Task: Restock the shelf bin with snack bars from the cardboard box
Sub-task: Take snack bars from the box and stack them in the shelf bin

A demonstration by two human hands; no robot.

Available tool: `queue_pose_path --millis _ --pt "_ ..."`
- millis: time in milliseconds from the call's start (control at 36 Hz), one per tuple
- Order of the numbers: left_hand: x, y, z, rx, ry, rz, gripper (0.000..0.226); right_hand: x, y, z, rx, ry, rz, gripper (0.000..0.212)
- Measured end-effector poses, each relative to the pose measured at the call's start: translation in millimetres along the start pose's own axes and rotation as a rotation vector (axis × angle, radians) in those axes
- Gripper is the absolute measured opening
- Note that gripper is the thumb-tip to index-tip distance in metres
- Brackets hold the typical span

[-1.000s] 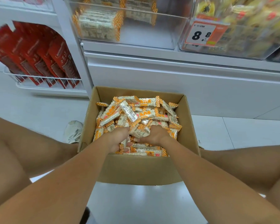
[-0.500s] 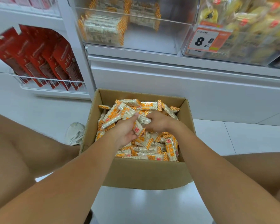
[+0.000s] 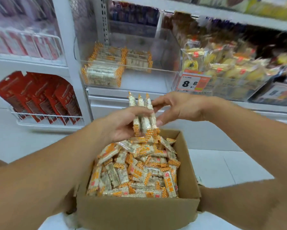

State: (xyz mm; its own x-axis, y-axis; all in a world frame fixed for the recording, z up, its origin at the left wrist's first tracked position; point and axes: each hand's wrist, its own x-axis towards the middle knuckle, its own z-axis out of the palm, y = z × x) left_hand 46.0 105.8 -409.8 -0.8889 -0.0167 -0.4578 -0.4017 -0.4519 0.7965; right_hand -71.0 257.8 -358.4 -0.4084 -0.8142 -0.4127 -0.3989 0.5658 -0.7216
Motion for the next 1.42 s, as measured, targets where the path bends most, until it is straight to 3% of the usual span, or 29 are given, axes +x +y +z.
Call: queue_pose_path --millis 56,167,278,333,444,500,583,667,778,972,1111,1222,1306,1361,1417 --pt "-3.3 20.4 4.2 0.081 -0.028 -0.003 0.049 -2.3 -14.4 -10.6 0.008 0.102 -0.013 0.070" --pt "-8.3 56.3 1.8 0.251 -0.006 0.023 0.045 -2.3 -28.4 -26.5 0.207 0.144 -0.066 0.077" --pt "-8.5 78.8 -13.1 0.363 -0.037 0.014 0.056 6.1 -26.3 -47.5 -0.130 0.371 -0.256 0.112" --pt "-5.5 86.2 -16.6 0.403 -0.078 0.010 0.053 11.3 -28.6 -49.1 -0.366 0.355 -0.376 0.121" --pt "7.4 103.4 -12.0 0.523 -0.182 -0.028 0.055 28.4 -39.3 -49.6 -0.539 0.330 -0.500 0.098" --pt "15.9 112.3 -14.2 0.505 -0.194 -0.051 0.049 36.8 -38.8 -54.5 -0.568 0.356 -0.507 0.079" --pt "23.2 124.9 -23.5 0.478 -0.226 -0.062 0.043 46.2 -30.7 -63.3 -0.531 0.397 -0.458 0.068" --pt "23.1 139.1 -29.4 0.435 -0.192 -0.015 0.052 55.4 -27.8 -67.8 -0.437 0.443 -0.418 0.067" --pt "18.5 151.0 -32.8 0.391 0.003 0.105 0.060 67.3 -27.6 -72.1 -0.345 0.521 -0.355 0.067" --pt "28.0 150.2 -22.4 0.165 0.296 0.362 0.032 86.0 -39.2 -71.1 -0.202 0.619 -0.293 0.059" --pt "40.5 148.4 -25.7 0.122 0.353 0.442 0.037 94.8 -52.5 -65.2 -0.246 0.563 -0.371 0.070" --pt "38.5 154.7 -31.8 0.126 0.277 0.450 0.046 98.7 -53.2 -73.3 -0.232 0.558 -0.381 0.058" --pt "39.2 163.6 -48.0 0.350 0.378 0.492 0.049 102.9 -54.3 -89.7 -0.193 0.570 -0.362 0.054" --pt "42.6 167.3 -71.0 0.801 0.570 0.618 0.043 115.0 -53.1 -105.0 -0.117 0.597 -0.302 0.059" --pt "43.9 167.7 -94.9 1.299 0.664 0.697 0.042 132.0 -50.7 -120.1 -0.098 0.599 -0.184 0.079"
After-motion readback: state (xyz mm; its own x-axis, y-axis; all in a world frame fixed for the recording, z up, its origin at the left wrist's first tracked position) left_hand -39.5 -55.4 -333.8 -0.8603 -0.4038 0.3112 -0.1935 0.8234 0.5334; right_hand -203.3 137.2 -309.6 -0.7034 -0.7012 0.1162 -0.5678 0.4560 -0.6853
